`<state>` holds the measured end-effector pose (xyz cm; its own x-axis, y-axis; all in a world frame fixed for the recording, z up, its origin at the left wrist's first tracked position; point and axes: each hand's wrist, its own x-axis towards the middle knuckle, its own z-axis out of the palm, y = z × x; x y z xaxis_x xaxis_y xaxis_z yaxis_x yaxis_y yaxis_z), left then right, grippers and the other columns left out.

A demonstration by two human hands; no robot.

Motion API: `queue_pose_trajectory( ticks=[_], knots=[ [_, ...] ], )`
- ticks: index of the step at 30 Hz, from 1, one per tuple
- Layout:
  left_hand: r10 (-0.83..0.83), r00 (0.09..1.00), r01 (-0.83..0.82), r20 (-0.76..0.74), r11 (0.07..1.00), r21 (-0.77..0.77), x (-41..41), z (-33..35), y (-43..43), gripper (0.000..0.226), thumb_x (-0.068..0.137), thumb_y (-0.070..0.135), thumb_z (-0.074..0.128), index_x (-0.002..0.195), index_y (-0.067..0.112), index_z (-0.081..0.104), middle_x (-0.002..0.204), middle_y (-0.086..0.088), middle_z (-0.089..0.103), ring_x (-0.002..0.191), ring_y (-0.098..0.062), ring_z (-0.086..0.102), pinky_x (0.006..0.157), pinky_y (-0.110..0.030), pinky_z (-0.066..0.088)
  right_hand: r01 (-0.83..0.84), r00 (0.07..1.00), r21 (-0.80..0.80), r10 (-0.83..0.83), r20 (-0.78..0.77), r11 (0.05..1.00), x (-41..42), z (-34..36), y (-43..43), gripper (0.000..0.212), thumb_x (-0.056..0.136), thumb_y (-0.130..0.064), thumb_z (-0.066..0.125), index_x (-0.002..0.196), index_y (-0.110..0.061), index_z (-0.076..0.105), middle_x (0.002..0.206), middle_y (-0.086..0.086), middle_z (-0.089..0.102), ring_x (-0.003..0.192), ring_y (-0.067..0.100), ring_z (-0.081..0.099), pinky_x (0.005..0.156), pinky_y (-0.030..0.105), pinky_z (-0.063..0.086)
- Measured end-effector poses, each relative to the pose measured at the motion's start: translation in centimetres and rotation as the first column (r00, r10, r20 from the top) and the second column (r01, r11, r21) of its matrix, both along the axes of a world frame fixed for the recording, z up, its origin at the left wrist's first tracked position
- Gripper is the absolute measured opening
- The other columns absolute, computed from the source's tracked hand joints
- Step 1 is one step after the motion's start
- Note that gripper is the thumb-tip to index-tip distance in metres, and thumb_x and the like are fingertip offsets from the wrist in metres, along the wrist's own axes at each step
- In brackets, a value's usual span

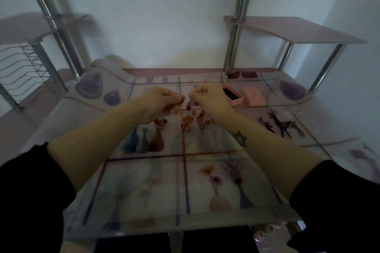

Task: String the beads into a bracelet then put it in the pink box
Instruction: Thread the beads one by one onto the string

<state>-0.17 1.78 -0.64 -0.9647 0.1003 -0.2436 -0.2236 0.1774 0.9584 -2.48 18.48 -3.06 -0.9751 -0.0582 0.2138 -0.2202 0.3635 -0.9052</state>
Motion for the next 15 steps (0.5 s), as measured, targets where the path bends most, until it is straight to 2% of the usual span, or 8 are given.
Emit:
queue_pose_trajectory(
  ticks=[2,5,7,10,13,15],
  knots=[
    [0.034,0.993,-0.061,0.117,0.972,0.229,-0.3,0.0,-0.2,0.013,0.093,0.009,0.058,0.1,0.003,0.068,0.077,-0.006,0.066,0.059,-0.007,0.061,0.055,-0.014,0.053,-0.005,1.0,0.002,0.005,-0.019,1.0,0.1,0.1,-0.1,0.012,0.086,-0.015,0.068,0.075,-0.017,0.066,0.077,0.0,0.068,0.076,0.015,0.065,0.076,0.032,0.055],
    [0.049,0.972,-0.14,0.23,0.906,0.399,-0.7,-0.2,-0.4,0.01,0.093,0.011,0.059,0.093,0.006,0.067,0.075,-0.005,0.066,0.057,-0.006,0.063,0.053,-0.013,0.052,-0.014,0.998,0.003,0.014,-0.058,1.0,0.4,0.2,-0.2,0.011,0.086,-0.013,0.068,0.076,-0.016,0.064,0.072,0.004,0.065,0.069,0.018,0.062,0.07,0.038,0.055],
    [0.049,0.961,-0.175,0.273,0.87,0.46,-0.9,-0.3,-0.6,0.009,0.091,0.011,0.062,0.089,0.006,0.068,0.073,-0.006,0.069,0.058,-0.007,0.065,0.054,-0.014,0.054,-0.017,0.996,0.002,0.017,-0.084,1.0,0.6,0.3,-0.3,0.008,0.086,-0.013,0.067,0.079,-0.013,0.065,0.07,0.011,0.064,0.064,0.019,0.059,0.066,0.039,0.054],
    [0.045,0.951,-0.207,0.306,0.829,0.519,-1.1,-0.4,-0.9,0.008,0.089,0.011,0.064,0.088,0.005,0.069,0.074,-0.008,0.07,0.061,-0.008,0.066,0.056,-0.015,0.055,-0.015,0.992,0.015,0.017,-0.122,1.0,0.9,0.2,-0.5,0.006,0.086,-0.014,0.067,0.082,-0.01,0.065,0.068,0.01,0.061,0.062,0.021,0.057,0.064,0.037,0.052],
    [0.042,0.95,-0.212,0.31,0.815,0.539,-1.1,-0.4,-1.0,0.008,0.089,0.012,0.064,0.087,0.005,0.068,0.072,-0.007,0.069,0.06,-0.008,0.066,0.055,-0.015,0.055,-0.011,0.989,0.042,0.017,-0.147,0.999,1.1,0.2,-0.7,0.006,0.087,-0.015,0.066,0.085,-0.009,0.065,0.077,0.012,0.067,0.074,0.028,0.065,0.072,0.043,0.056],
    [0.041,0.95,-0.212,0.31,0.813,0.542,-1.1,-0.6,-0.9,0.01,0.09,0.013,0.063,0.087,0.005,0.068,0.072,-0.007,0.069,0.06,-0.008,0.065,0.056,-0.015,0.055,-0.008,0.986,0.063,0.018,-0.165,0.998,1.1,0.1,-0.8,0.006,0.086,-0.015,0.066,0.084,-0.01,0.065,0.079,0.01,0.068,0.077,0.026,0.065,0.073,0.043,0.057]
  ],
)
